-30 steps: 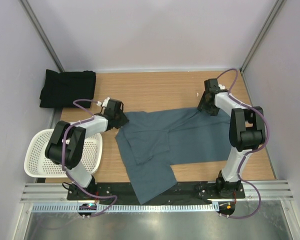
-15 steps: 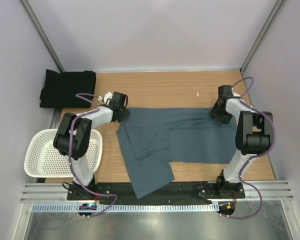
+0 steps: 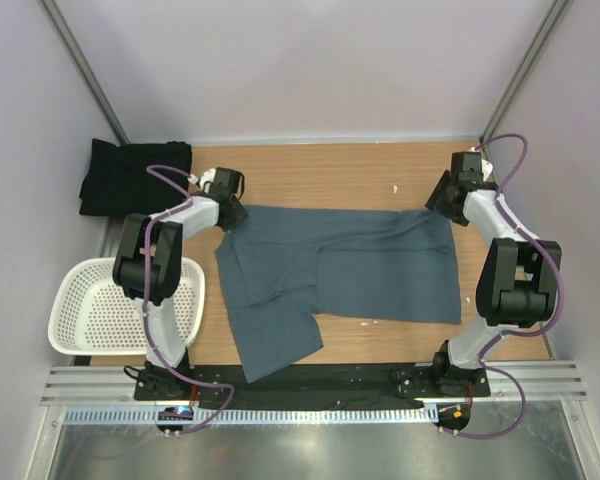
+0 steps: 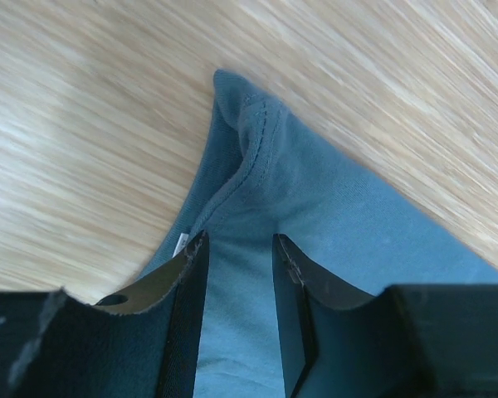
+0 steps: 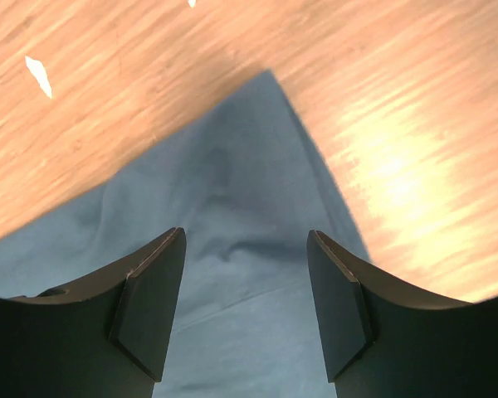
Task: Fold and stack the t-shirts
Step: Fold the tshirt
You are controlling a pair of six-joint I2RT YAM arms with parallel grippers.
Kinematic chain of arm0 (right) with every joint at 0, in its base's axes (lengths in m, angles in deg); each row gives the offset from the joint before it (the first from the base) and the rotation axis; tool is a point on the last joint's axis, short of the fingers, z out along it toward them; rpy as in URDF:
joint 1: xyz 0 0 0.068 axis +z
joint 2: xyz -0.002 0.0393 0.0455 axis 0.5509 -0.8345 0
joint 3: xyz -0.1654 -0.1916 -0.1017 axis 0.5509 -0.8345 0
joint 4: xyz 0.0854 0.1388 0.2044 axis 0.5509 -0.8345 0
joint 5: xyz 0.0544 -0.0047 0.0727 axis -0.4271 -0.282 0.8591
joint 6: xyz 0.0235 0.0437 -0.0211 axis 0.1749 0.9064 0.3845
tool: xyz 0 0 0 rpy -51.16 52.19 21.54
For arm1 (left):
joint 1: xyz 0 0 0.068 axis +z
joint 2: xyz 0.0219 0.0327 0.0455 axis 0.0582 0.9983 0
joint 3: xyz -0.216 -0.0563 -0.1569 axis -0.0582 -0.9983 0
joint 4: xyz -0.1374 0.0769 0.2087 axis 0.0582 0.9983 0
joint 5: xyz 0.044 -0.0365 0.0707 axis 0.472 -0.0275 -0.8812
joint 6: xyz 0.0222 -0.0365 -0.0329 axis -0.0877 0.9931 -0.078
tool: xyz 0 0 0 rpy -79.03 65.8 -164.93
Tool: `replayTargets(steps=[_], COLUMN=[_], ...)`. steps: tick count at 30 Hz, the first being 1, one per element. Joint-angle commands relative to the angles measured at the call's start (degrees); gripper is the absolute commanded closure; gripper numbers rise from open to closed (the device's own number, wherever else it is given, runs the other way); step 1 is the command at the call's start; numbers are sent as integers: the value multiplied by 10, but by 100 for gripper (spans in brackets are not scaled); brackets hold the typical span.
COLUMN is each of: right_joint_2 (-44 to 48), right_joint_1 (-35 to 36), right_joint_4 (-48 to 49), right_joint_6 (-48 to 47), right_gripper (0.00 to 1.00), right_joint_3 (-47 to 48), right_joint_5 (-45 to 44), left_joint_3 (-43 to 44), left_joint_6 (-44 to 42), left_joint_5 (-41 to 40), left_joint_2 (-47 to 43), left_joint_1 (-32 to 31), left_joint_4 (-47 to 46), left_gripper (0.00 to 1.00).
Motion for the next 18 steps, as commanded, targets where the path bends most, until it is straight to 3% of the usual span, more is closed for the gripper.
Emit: replayTargets(steps=[1,8,10,14,18], right_joint_2=[-28,-77,-90,-118,-110], right_joint_1=[-1,-1,-1,-1,-1], right_joint_4=[25,45,47,26,-13], right_joint_6=[-17,-24,-26,-38,-26], right_gripper=[34,42,48,70,72], right_joint_3=[17,25,32,55,65], right_joint_5=[14,31,36,40,8], left_joint_3=[27,45,52,64,81], left_joint_6=[-66,-119,-135,-141,-110], left_joint_5=[27,93,104,122,121], left_joint_2=[0,-100,-123,-133,-111], left_joint_1=[18,-14,-34,-83,-141], left_joint_4=[14,-12,-14,-44,-45], left_gripper=[62,51,49,47,47])
